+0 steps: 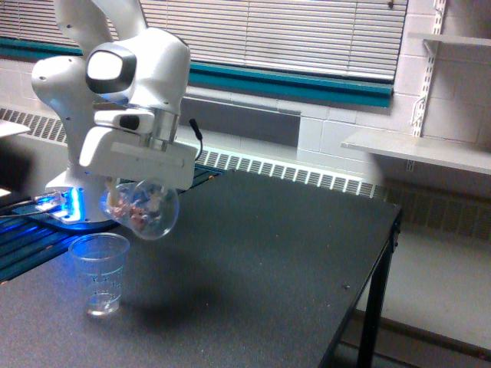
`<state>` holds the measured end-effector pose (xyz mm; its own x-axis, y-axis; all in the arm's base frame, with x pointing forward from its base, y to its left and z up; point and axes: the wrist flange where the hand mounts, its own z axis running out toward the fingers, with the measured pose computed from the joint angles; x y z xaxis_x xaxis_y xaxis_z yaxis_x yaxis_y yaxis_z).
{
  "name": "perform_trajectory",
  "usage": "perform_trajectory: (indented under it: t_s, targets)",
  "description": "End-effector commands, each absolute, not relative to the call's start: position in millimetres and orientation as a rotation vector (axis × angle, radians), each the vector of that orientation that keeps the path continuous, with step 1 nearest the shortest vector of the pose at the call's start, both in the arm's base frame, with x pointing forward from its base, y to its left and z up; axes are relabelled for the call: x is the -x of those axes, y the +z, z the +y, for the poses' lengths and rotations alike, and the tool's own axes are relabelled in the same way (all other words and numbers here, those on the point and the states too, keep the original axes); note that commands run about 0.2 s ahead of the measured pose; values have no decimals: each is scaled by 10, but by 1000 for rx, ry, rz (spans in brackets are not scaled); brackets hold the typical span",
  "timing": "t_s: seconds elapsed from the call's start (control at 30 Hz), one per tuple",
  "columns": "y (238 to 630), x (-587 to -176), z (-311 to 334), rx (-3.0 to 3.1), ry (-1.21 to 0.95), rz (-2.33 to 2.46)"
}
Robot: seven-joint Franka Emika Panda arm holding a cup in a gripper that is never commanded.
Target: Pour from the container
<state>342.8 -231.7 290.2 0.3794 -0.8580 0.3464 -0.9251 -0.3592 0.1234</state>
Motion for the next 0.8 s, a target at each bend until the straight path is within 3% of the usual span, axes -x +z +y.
perform_trajectory:
  t_s: [0.03, 0.8]
  targets:
    - [2951, -3414, -2418, -2275, 347, -1632]
    - [2982, -3138, -2189, -2250, 328, -1628]
